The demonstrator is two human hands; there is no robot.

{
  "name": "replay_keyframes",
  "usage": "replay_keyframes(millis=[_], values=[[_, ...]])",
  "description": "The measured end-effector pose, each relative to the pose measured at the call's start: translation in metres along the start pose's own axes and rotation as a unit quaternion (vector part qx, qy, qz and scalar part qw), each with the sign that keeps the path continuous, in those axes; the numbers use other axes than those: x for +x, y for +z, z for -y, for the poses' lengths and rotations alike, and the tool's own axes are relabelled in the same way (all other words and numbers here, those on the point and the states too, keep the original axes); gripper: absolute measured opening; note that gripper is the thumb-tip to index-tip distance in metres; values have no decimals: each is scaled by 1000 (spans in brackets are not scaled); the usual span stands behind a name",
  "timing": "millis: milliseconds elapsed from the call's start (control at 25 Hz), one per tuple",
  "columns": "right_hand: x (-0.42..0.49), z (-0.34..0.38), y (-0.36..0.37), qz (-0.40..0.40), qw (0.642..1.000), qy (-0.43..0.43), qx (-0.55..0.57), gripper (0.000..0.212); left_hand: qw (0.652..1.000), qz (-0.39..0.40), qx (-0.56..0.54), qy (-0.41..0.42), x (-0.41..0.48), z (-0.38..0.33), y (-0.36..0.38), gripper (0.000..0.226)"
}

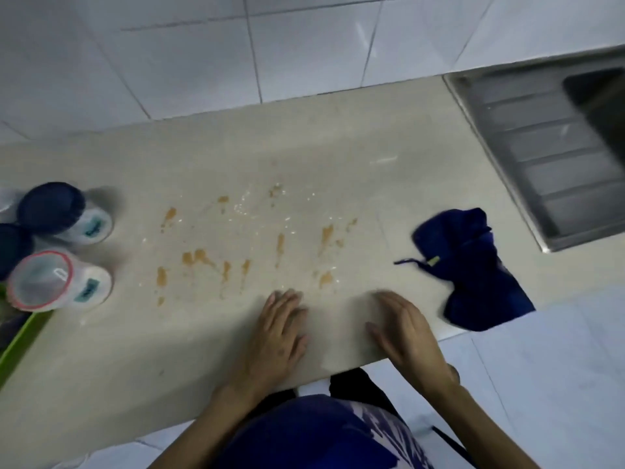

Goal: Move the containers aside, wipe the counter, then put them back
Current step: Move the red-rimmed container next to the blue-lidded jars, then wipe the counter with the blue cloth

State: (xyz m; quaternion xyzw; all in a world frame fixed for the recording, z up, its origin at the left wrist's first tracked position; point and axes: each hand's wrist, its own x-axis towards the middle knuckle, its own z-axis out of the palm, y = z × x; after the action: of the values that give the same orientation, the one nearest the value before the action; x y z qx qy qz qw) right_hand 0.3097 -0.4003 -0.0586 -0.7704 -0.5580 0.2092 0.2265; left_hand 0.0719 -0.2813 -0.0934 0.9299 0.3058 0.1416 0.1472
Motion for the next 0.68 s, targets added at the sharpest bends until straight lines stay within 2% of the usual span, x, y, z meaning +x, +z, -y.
replay_keyframes(millis=[160, 240, 320, 400, 480, 680], values=[[9, -57, -45, -55, 994, -10, -90, 54, 1000, 14, 12, -7, 31, -42, 24, 42], [27, -94, -67, -72, 986, 34, -144, 65, 1000, 13, 18, -18, 43, -55, 34, 39], [48, -131, -87, -34, 976, 94, -192, 84, 999, 27, 20, -29, 54, -62, 34, 40], [61, -158, -94, 36, 969, 82, -231, 95, 997, 44, 40, -49, 65, -69, 33, 42], [66, -164, -88, 56, 967, 39, -247, 92, 995, 44, 48, -76, 70, -72, 30, 42], [67, -132, -60, 30, 983, -14, -182, 62, 988, 29, 29, -147, 52, -70, 18, 42]])
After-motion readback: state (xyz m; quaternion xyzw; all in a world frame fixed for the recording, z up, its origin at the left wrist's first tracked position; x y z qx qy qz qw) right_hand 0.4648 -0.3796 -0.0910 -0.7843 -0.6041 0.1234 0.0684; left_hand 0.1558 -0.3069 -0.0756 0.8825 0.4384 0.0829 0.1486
